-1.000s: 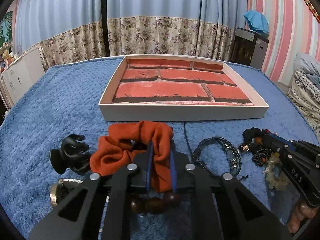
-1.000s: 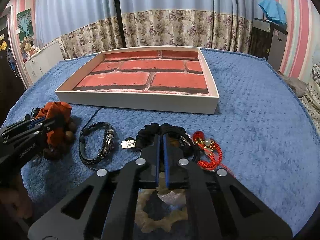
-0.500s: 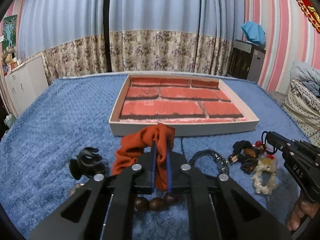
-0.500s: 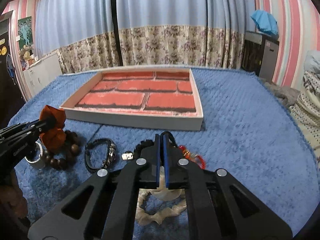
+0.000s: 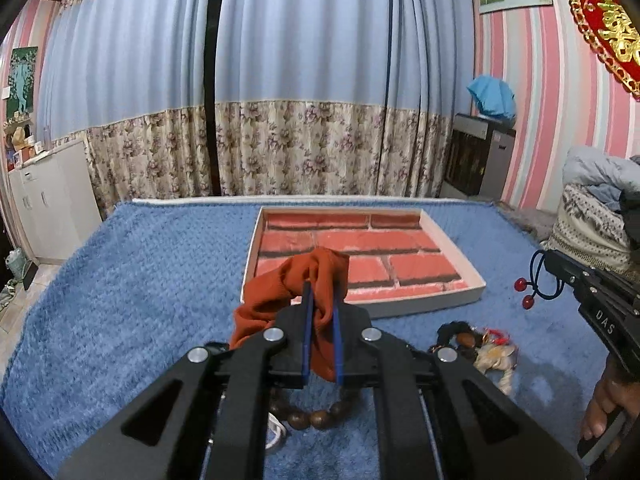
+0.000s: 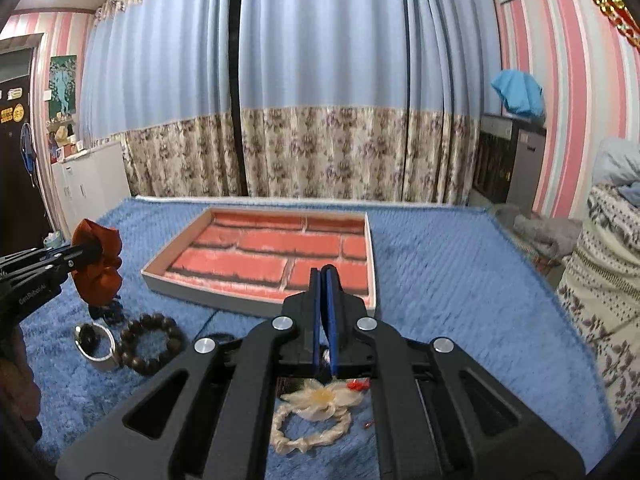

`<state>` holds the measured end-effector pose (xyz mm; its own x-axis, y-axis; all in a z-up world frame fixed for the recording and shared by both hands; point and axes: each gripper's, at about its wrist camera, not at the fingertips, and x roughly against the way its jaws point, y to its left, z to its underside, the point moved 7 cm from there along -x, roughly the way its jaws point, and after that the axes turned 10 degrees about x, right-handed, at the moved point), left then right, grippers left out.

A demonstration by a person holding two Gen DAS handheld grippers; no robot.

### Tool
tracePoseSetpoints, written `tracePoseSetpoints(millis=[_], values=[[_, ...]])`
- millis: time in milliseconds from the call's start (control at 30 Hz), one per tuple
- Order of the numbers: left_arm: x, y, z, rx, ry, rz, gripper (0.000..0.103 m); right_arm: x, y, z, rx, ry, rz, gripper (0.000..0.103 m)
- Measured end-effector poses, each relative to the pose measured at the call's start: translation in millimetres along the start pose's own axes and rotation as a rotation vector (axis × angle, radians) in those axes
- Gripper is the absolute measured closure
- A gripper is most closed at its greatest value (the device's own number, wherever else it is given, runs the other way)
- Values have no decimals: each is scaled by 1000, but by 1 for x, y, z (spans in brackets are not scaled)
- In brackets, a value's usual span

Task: Organize jewelry
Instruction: 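Carry the scrunchie with the left tool while the right tool carries the black cord to the brick-lined box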

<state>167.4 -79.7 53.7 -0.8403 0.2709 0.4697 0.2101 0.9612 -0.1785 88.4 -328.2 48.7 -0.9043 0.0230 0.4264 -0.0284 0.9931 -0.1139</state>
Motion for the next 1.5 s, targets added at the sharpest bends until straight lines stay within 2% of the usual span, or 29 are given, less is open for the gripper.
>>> tracePoseSetpoints(millis=[367, 533, 667, 800, 1000, 1200, 1500], values=[[22, 0, -78, -36, -214, -18, 94, 19, -30, -72, 55, -164, 51, 99], [14, 2, -98, -10, -261, -16, 94, 8, -37, -94, 34, -217, 52, 99], [-1, 9, -111, 33, -254, -22, 94, -7, -39, -109, 3, -226, 40, 99], [-19, 16, -119, 37, -256, -67, 94, -26, -40, -116, 8, -208, 47, 99], [-55, 26, -119, 56, -201, -68, 94, -59, -55, -119, -31, -173, 43, 99], [-87, 31, -105, 55, -136, -36, 94, -99, -56, -96, -39, -85, 2, 99], [-132, 36, -65, 54, -19, -15, 94, -143, -42, -51, -27, 10, -47, 99]])
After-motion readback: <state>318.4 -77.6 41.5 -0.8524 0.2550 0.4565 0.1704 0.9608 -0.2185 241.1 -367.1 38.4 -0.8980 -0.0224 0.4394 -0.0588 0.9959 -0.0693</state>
